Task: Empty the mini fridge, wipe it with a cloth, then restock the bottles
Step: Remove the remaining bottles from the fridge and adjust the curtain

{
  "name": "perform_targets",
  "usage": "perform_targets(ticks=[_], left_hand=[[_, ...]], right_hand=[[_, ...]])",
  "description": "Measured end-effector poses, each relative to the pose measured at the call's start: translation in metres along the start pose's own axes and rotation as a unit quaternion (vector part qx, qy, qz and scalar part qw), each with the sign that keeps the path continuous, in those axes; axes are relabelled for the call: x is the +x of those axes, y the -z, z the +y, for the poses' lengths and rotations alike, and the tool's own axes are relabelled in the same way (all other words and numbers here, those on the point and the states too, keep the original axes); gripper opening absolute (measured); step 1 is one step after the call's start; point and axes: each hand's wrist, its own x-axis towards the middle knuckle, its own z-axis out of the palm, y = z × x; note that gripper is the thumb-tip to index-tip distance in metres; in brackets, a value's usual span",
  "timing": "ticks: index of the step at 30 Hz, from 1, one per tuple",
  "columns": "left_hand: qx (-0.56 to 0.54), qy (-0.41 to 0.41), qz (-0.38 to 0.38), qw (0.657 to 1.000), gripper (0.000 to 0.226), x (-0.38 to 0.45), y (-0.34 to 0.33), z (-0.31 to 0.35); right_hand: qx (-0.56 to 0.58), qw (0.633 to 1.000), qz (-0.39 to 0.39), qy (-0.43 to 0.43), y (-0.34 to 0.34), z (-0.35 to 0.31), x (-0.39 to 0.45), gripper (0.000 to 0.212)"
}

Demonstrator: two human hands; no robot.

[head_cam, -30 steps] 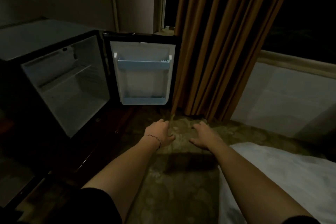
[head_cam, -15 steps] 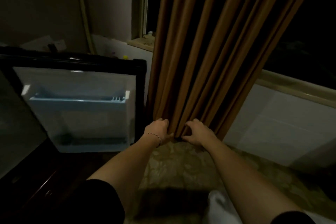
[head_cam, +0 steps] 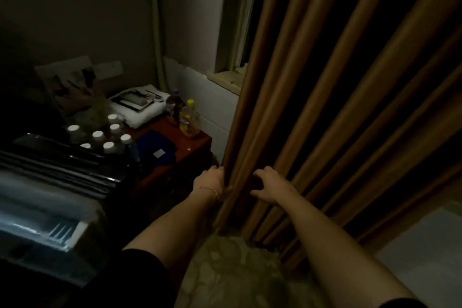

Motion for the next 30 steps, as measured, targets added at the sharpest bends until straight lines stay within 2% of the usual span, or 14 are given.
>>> perform_targets(ticks=[7,10,16,21,26,30], left_hand=[[-0.004,0.136,0.062,0.989,0.057,0.074,0.054,-0.019],[0.003,0.178,0.088,0.98,0.051,0.088,0.074,-0.046],[-0.007,0.254,0.173,0.952,0.042,0.118,0.129,-0.119],[-0.019,0.321,0.249,0.913,0.04,0.138,0.176,-0.186],[-0.031,0.398,0.265,0.878,0.041,0.132,0.192,-0.244],[-0.032,0.466,0.253,0.847,0.041,0.114,0.198,-0.277]], right_hand=[[-0.024,0.993,-0.017,0.112,0.052,-0.011,0.13,0.053],[-0.036,0.985,-0.036,0.168,0.057,-0.039,0.174,0.056],[-0.053,0.956,-0.069,0.281,0.068,-0.124,0.257,0.063],[-0.1,0.926,-0.074,0.355,0.086,-0.208,0.325,0.067],[-0.11,0.906,-0.092,0.398,0.088,-0.286,0.366,0.066],[-0.12,0.873,-0.104,0.462,0.081,-0.337,0.38,0.059]])
